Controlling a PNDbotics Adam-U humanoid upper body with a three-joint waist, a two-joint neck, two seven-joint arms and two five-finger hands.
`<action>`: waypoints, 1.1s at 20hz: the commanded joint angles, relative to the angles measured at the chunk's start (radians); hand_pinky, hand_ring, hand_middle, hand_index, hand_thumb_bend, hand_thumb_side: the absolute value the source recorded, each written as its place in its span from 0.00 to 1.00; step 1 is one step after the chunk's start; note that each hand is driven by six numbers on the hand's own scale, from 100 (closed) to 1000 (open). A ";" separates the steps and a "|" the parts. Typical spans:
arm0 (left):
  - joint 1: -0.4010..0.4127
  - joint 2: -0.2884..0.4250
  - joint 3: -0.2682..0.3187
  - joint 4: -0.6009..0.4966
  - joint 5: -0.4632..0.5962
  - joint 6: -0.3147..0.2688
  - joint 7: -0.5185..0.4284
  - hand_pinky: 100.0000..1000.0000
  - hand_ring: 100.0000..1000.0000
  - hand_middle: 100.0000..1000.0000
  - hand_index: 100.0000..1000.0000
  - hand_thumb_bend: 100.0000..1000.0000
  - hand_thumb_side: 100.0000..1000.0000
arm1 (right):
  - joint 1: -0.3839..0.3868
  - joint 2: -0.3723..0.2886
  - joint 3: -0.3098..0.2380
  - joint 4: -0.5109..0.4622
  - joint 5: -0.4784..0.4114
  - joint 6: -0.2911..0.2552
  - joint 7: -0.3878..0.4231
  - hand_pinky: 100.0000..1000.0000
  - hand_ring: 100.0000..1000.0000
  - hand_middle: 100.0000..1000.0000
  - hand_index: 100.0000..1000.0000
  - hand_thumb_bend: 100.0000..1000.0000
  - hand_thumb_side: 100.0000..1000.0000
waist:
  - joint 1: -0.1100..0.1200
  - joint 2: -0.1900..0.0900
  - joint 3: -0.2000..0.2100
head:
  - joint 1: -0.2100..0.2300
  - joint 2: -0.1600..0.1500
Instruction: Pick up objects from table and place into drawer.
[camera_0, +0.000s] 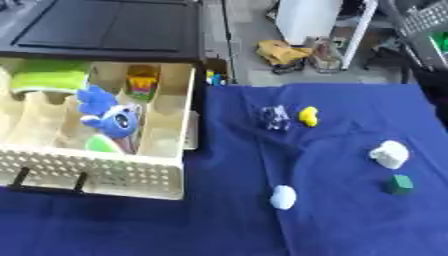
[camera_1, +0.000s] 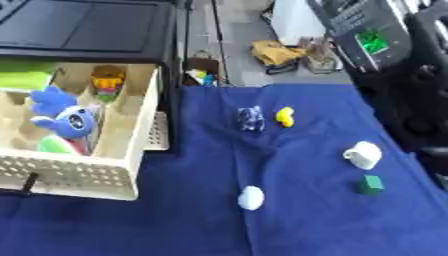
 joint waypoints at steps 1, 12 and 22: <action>-0.023 0.017 0.004 -0.010 0.007 -0.001 -0.006 0.31 0.44 0.51 0.68 0.10 0.97 | -0.039 0.046 0.007 0.006 0.016 0.001 0.028 0.73 0.75 0.36 0.52 0.00 0.47 | 0.003 -0.020 0.007 | -0.005 0.010; -0.034 0.012 0.006 -0.010 0.015 -0.002 -0.007 0.32 0.44 0.52 0.68 0.10 0.97 | -0.068 0.193 0.044 0.017 0.009 0.000 0.058 0.73 0.74 0.35 0.52 0.00 0.45 | -0.001 -0.020 0.043 | -0.041 0.017; -0.038 0.007 0.005 -0.010 0.014 -0.001 -0.008 0.32 0.44 0.52 0.68 0.10 0.97 | -0.067 0.304 0.058 0.085 0.068 -0.009 0.044 0.73 0.73 0.34 0.51 0.00 0.42 | -0.001 -0.013 0.055 | -0.056 -0.002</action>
